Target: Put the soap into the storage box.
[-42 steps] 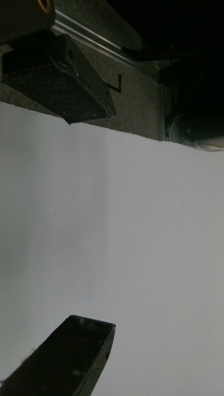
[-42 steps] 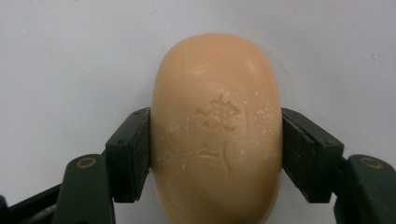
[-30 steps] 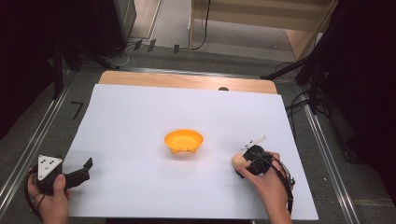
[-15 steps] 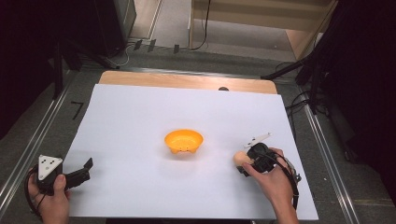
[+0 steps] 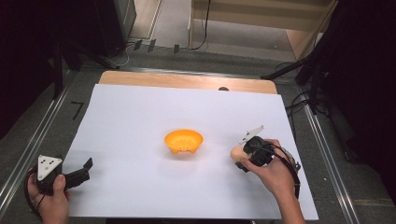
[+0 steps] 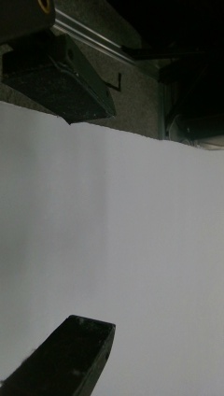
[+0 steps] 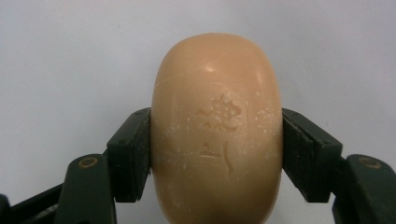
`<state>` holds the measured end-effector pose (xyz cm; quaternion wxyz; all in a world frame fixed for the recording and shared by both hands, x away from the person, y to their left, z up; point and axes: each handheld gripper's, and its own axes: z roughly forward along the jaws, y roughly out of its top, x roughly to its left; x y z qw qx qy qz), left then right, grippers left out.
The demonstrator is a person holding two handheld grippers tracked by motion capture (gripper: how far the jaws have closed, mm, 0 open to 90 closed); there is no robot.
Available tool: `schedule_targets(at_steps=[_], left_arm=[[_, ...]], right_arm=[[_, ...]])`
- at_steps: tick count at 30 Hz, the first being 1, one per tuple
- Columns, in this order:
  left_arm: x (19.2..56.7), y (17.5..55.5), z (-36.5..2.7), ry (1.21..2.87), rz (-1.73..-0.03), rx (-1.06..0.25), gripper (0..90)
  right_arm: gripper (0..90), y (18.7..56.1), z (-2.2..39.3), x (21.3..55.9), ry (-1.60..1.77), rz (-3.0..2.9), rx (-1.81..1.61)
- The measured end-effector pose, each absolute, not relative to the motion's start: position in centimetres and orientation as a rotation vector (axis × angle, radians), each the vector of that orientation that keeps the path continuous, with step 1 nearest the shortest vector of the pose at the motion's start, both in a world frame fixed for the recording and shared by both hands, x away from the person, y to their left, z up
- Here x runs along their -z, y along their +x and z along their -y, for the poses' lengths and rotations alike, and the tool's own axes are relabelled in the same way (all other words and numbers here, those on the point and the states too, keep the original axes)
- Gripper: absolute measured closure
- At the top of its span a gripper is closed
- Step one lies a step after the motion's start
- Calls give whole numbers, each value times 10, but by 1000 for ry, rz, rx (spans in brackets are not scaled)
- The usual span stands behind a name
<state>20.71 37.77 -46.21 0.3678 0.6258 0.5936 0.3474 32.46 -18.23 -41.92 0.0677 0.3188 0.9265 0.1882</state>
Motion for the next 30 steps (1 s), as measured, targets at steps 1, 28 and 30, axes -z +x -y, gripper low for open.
schedule_targets(at_steps=[1, 28, 30], left_arm=[[462, 207, -378, 1609, -1525, -892, 14], [462, 207, -378, 1608, -1527, -888, 14], [462, 207, -378, 1609, -1528, -886, 14]], right_arm=[[328, 326, 181, 417, 959, -2792, -573], [328, 357, 140, 387, 656, -2832, -618], [328, 358, 138, 386, 643, -2835, -621]])
